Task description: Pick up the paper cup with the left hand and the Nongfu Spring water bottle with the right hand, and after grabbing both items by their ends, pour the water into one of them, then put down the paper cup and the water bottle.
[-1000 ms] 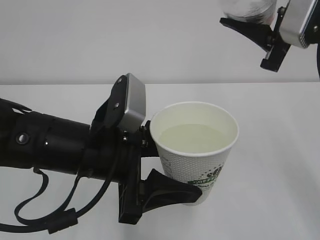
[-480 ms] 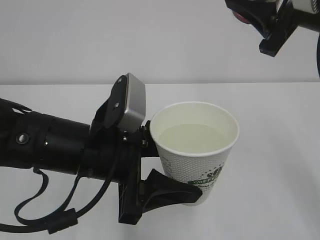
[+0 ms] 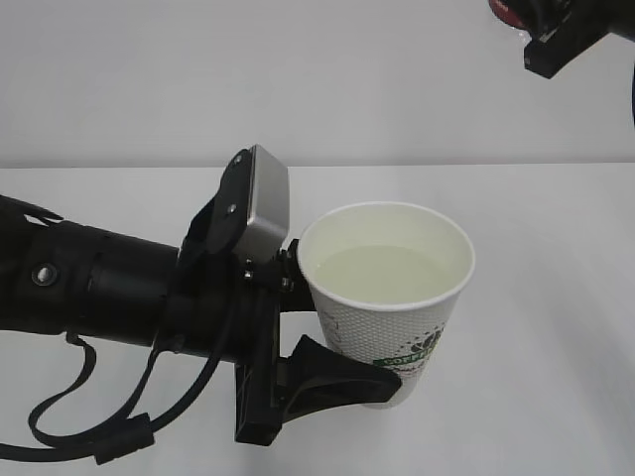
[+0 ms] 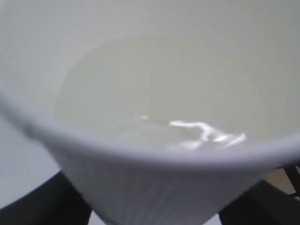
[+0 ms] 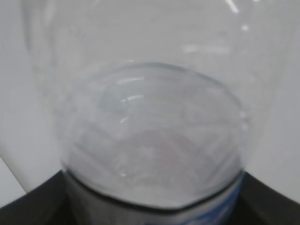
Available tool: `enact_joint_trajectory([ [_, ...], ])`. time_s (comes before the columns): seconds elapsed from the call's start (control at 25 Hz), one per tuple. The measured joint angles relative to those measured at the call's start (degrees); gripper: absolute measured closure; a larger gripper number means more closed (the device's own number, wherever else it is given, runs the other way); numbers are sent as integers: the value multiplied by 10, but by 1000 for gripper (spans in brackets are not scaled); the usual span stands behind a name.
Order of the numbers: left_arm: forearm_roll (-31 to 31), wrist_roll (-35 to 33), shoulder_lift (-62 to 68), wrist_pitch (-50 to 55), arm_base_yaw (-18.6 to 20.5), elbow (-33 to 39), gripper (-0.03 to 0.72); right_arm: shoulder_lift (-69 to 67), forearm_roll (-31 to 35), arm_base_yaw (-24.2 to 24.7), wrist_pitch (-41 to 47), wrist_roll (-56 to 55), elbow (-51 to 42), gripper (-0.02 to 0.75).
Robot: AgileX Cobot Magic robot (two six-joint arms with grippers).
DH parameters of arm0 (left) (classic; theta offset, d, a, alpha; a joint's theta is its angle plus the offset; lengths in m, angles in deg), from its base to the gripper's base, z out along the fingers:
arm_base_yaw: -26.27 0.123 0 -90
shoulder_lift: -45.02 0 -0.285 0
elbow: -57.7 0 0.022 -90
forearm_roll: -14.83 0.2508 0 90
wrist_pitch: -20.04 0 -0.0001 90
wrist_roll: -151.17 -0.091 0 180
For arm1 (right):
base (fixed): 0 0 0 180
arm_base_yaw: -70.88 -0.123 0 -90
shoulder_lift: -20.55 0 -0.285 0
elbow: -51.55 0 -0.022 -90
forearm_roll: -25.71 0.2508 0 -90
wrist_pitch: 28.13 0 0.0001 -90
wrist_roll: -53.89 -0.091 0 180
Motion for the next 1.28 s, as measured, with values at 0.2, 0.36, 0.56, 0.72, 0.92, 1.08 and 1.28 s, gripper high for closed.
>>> enact_joint_trajectory([
  [0.2,0,0,0,0,0,0,157,0,52,0,12,-2,0,253],
  [0.36,0,0,0,0,0,0,157,0,102,0,30,-3,0,253],
  [0.56,0,0,0,0,0,0,157,0,189,0,55,-3,0,253],
  [0.72,0,0,0,0,0,0,157,0,235,0,80,-4,0,253],
  [0.92,0,0,0,0,0,0,157,0,276,0,104,-4,0,253],
  [1.08,0,0,0,0,0,0,157,0,311,0,109,-4,-8,253],
  [1.28,0,0,0,0,0,0,157,0,337,0,106,-4,-41,253],
])
